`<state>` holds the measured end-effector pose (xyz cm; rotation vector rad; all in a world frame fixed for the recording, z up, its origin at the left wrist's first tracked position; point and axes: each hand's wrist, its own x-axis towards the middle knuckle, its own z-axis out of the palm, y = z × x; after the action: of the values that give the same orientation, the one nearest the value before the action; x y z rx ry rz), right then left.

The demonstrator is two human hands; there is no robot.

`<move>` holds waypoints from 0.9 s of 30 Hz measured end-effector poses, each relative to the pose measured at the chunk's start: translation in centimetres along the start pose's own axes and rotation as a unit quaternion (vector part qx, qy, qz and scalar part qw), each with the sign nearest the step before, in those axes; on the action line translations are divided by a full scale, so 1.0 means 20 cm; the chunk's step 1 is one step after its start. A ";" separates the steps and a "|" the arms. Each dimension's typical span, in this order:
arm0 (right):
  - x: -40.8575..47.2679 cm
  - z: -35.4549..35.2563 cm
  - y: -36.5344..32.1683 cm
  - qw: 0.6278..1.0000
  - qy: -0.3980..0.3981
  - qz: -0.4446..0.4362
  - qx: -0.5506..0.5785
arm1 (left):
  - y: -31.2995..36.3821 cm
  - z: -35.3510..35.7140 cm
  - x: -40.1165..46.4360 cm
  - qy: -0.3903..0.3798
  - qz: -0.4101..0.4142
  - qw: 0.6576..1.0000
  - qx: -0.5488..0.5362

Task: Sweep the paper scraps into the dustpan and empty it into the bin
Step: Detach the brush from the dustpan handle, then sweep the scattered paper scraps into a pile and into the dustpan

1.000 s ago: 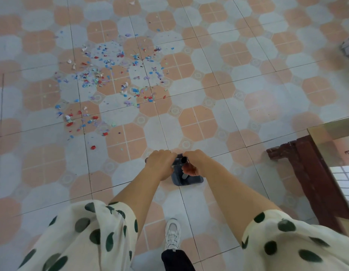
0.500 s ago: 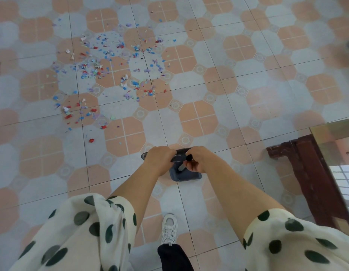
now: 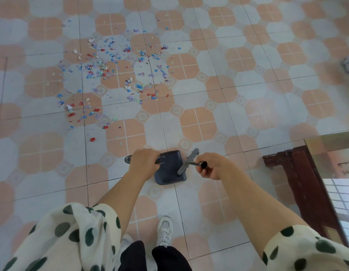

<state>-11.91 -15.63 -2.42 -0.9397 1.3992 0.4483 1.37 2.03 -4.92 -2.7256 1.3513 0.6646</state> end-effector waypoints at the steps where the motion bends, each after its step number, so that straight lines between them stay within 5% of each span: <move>1: -0.01 0.02 -0.01 1.000 0.003 -0.001 -0.005 | -0.03 -0.01 -0.01 0.005 -0.013 1.000 0.003; 15: -0.15 0.55 -0.15 0.999 0.003 -0.023 -0.047 | -0.61 -0.20 -0.22 0.048 -0.102 0.994 0.009; 27: -0.11 1.45 -0.17 0.996 -0.016 0.051 0.075 | -1.47 -0.34 -0.44 0.050 -0.099 0.994 -0.020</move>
<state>8.49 5.25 -2.17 -0.7402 1.4360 0.4265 21.70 25.50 -0.07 -2.9091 1.0742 0.5526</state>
